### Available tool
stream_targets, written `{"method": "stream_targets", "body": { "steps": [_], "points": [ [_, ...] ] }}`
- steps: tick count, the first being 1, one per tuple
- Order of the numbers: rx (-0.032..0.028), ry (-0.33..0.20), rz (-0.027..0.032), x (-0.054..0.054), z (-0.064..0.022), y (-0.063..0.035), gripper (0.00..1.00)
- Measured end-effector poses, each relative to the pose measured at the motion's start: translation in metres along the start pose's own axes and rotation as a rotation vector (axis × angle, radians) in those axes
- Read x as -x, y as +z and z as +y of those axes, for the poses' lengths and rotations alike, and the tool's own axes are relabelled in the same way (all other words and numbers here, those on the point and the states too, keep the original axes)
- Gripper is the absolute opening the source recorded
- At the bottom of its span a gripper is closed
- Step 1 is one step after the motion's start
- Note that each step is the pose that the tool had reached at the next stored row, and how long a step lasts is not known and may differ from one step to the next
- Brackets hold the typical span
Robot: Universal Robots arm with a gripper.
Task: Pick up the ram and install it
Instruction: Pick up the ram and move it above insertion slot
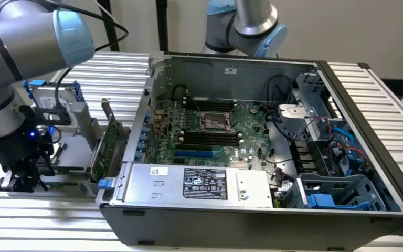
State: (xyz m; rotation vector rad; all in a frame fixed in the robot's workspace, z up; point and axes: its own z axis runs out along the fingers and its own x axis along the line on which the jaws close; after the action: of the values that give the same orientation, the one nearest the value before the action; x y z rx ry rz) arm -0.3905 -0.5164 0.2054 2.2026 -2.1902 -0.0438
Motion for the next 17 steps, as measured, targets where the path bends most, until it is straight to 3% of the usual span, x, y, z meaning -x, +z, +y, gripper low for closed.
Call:
{"method": "stream_targets", "body": {
  "steps": [4,10,17],
  "points": [
    [-0.0001,0.000,-0.0024,0.0001,-0.0001,0.0059,1.00],
    [-0.0001,-0.001,-0.0114,0.0005,-0.0004,0.0089,1.00],
    [-0.0001,-0.001,-0.0120,0.0015,-0.0005,0.0103,1.00]
  ]
}}
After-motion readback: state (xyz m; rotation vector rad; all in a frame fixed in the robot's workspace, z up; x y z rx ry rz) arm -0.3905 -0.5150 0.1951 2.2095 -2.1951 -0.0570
